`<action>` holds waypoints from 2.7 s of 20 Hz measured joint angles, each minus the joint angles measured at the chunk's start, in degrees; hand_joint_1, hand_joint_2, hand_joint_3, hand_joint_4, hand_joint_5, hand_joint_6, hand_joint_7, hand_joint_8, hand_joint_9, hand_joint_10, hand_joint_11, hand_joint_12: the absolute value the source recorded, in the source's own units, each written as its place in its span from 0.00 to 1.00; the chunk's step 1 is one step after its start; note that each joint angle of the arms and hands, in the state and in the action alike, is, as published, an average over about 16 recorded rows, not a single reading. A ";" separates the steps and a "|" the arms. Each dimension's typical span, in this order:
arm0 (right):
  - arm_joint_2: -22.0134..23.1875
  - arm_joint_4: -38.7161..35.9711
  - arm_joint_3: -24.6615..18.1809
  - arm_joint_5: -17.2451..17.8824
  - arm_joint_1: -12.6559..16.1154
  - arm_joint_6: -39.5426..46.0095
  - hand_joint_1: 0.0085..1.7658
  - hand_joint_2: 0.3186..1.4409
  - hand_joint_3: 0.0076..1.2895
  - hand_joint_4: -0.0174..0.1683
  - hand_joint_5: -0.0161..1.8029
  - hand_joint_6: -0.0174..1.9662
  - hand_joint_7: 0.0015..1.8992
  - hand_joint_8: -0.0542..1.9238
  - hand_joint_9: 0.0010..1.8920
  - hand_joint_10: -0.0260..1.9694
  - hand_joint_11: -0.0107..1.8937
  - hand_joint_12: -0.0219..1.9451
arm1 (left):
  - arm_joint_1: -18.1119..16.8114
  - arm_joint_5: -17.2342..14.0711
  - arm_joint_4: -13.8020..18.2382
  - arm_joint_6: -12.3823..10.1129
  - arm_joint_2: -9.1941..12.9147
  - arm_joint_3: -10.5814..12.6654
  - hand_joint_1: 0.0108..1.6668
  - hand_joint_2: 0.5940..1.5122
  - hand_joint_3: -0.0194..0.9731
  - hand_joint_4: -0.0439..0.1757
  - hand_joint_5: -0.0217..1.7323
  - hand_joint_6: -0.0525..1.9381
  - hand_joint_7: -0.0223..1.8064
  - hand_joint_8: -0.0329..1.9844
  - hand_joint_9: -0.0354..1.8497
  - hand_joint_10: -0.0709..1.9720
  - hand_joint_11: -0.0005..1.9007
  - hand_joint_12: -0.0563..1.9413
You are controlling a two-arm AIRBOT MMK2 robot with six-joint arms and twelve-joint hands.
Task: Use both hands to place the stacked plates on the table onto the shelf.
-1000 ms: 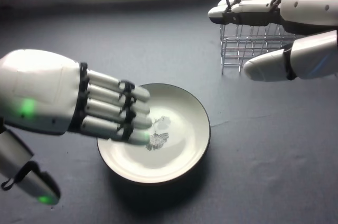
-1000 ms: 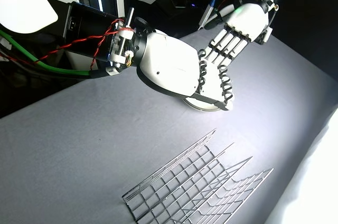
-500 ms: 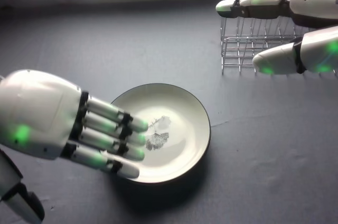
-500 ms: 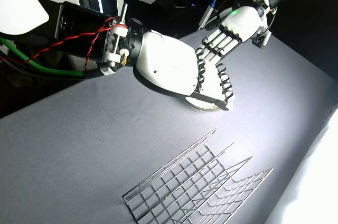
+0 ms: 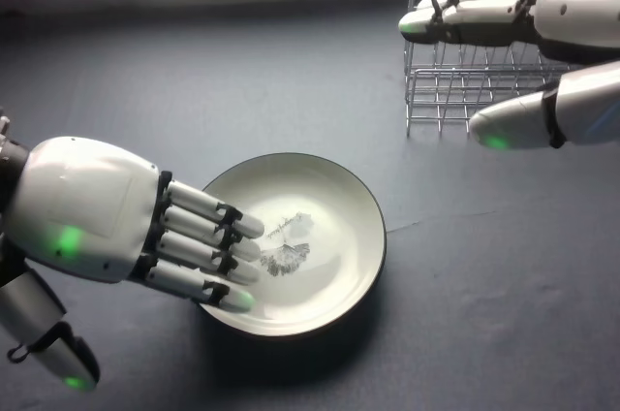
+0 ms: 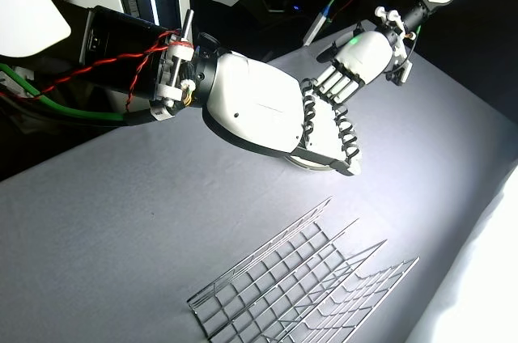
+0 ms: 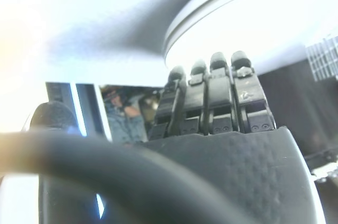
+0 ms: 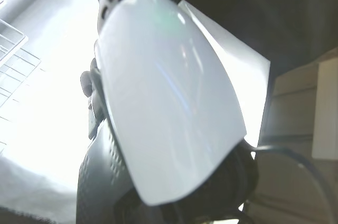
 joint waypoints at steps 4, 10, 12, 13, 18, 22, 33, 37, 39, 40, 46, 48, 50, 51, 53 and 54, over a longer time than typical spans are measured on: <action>0.09 -0.08 0.00 0.52 -0.30 -0.16 0.01 0.86 0.00 0.13 0.07 0.02 0.07 0.03 0.05 0.02 0.02 0.18 | -0.19 0.97 0.72 -0.78 -1.29 1.77 0.00 0.54 0.07 0.22 0.02 0.02 0.02 0.01 0.03 0.04 0.01 0.02; 0.22 -0.16 0.00 1.36 -0.70 -0.34 0.01 0.86 0.00 0.13 0.08 0.02 0.07 0.03 0.06 0.02 0.02 0.19 | -0.39 1.24 2.31 -1.60 -2.77 4.21 0.00 0.54 0.07 0.22 0.02 0.02 0.02 0.01 0.03 0.04 0.01 0.02; 0.25 -0.17 0.00 1.63 -0.84 -0.41 0.01 0.86 0.00 0.13 0.08 0.02 0.07 0.03 0.05 0.02 0.02 0.19 | -0.34 1.20 2.88 -1.68 -3.11 4.96 0.00 0.54 0.07 0.21 0.02 0.02 0.02 0.01 0.03 0.04 0.01 0.02; 0.26 -0.18 0.00 1.76 -0.93 -0.44 0.01 0.86 0.01 0.13 0.08 0.02 0.07 0.03 0.05 0.02 0.02 0.19 | -0.30 1.16 3.10 -1.71 -3.25 5.32 0.00 0.54 0.07 0.21 0.02 0.02 0.02 0.01 0.03 0.04 0.01 0.02; 0.34 -0.24 0.00 2.35 -1.38 -0.60 0.01 0.86 0.01 0.13 0.08 0.02 0.07 0.03 0.05 0.02 0.02 0.19 | 0.11 1.10 4.02 -1.80 -3.84 6.88 0.00 0.54 0.07 0.19 0.02 0.02 0.02 0.01 0.03 0.04 0.01 0.02; 0.41 -0.28 0.00 2.79 -1.74 -0.70 0.01 0.86 0.01 0.12 0.07 0.02 0.06 0.03 0.05 0.02 0.02 0.18 | 0.54 1.20 4.53 -1.64 -4.15 7.74 0.00 0.54 0.07 0.18 0.01 0.02 0.02 0.01 0.03 0.04 0.01 0.02; 0.66 -0.38 0.00 4.34 -2.84 -0.87 0.01 0.86 0.00 0.11 0.08 0.02 0.06 0.03 0.05 0.02 0.02 0.18 | 2.05 3.01 4.57 -0.34 -4.21 5.73 0.00 0.55 0.06 0.18 0.01 0.01 0.01 0.01 0.03 0.04 0.01 0.02; 0.75 -0.44 0.00 5.01 -3.31 -0.89 0.01 0.86 0.00 0.11 0.08 0.02 0.07 0.03 0.05 0.02 0.02 0.19 | 2.39 4.30 4.29 0.05 -4.14 3.34 0.00 0.55 0.06 0.18 0.01 0.01 0.01 0.01 0.02 0.04 0.01 0.02; 0.79 -0.47 0.00 5.34 -3.52 -0.90 0.01 0.86 0.00 0.11 0.08 0.02 0.07 0.03 0.05 0.02 0.02 0.19 | 2.50 5.02 4.14 0.14 -4.17 2.08 0.00 0.55 0.06 0.17 0.01 0.01 0.01 0.01 0.02 0.04 0.01 0.02; 0.81 -0.48 0.00 5.51 -3.61 -0.90 0.01 0.86 0.00 0.11 0.08 0.02 0.07 0.03 0.05 0.02 0.02 0.19 | 2.53 5.37 4.08 0.13 -4.19 1.50 0.00 0.55 0.06 0.17 0.01 0.01 0.01 0.01 0.02 0.04 0.01 0.02; 0.87 -0.54 0.00 6.26 -3.97 -0.91 0.01 0.86 0.00 0.11 0.08 0.02 0.07 0.03 0.06 0.02 0.02 0.18 | 1.86 6.70 4.46 -0.68 -4.00 -1.12 0.00 0.55 0.06 0.16 0.01 0.01 0.01 0.01 0.02 0.04 0.01 0.02; 0.88 -0.55 0.00 6.44 -4.08 -0.91 0.01 0.86 0.00 0.11 0.08 0.02 0.07 0.03 0.05 0.02 0.02 0.18 | 1.27 6.76 4.92 -1.37 -3.83 -1.36 0.00 0.55 0.06 0.17 0.01 0.01 0.01 0.01 0.02 0.04 0.01 0.02; 0.88 -0.56 0.00 6.61 -4.18 -0.92 0.01 0.86 0.00 0.11 0.08 0.02 0.07 0.03 0.05 0.02 0.02 0.18 | 0.55 6.68 5.48 -2.28 -3.64 -1.28 0.00 0.55 0.06 0.17 0.01 0.01 0.01 0.01 0.02 0.04 0.01 0.02; 0.89 -0.57 0.00 6.68 -4.21 -0.92 0.01 0.86 0.00 0.11 0.08 0.02 0.07 0.03 0.06 0.02 0.02 0.18 | 0.13 6.56 5.77 -2.79 -3.52 -1.14 0.00 0.56 0.06 0.18 0.01 0.01 0.01 0.01 0.02 0.04 0.01 0.02; 0.90 -0.57 0.00 6.81 -4.26 -0.92 0.01 0.86 0.00 0.11 0.08 0.02 0.07 0.03 0.06 0.02 0.02 0.18 | -0.81 6.23 6.36 -3.87 -3.27 -0.70 0.00 0.56 0.06 0.18 0.01 0.02 0.01 0.01 0.02 0.04 0.01 0.02; 0.91 -0.57 0.00 6.87 -4.30 -0.93 0.01 0.86 0.01 0.11 0.08 0.02 0.07 0.03 0.06 0.02 0.02 0.18 | -1.31 6.00 6.65 -4.47 -3.14 -0.42 0.00 0.56 0.06 0.18 0.01 0.02 0.01 0.01 0.03 0.04 0.01 0.02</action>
